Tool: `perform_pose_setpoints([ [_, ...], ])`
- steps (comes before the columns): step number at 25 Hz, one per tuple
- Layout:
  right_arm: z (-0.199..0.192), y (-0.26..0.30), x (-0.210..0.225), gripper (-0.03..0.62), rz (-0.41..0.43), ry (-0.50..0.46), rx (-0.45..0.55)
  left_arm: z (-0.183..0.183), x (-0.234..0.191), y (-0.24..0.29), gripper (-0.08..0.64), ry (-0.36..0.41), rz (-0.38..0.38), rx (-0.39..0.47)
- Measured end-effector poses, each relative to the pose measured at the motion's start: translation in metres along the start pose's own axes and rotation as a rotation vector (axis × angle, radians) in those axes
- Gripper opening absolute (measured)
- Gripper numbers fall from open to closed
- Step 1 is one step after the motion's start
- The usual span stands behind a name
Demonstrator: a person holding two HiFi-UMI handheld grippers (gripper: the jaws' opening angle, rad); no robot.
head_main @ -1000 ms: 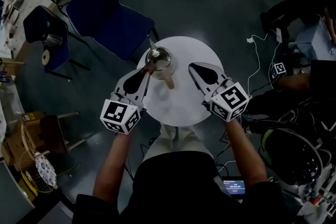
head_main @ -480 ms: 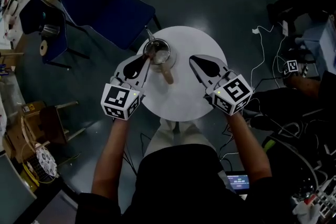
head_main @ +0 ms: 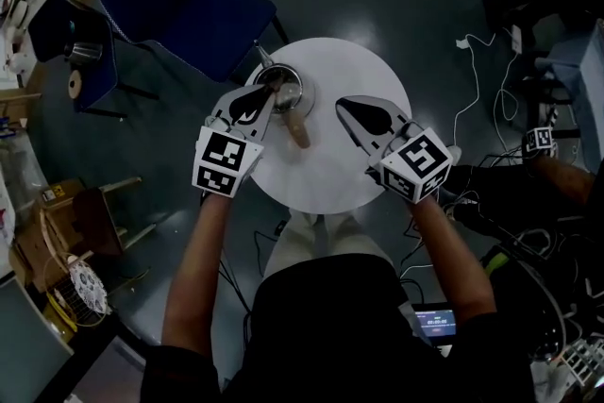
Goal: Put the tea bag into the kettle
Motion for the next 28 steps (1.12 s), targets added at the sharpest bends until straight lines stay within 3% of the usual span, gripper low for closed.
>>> perform_pose_setpoints([
  [19,-0.039,0.012,0.015,0.020,0.021,0.040,-0.060,-0.014,-0.012,0.051,0.037,0.207,-0.099,-0.277],
  [28,-0.049,0.004,0.001,0.020,0.021,0.052,-0.080,-0.013,-0.001,0.053,0.037,0.372,-0.123,-0.361],
])
Point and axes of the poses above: the fingertips, and each gripper's own axes: y forward along the fingers, x to its right, z out of its top, the point moved 8 cm from there along -y, backward along the fingers, and after that the axes turned 3 degrees about -z, right-handed, at the moved point
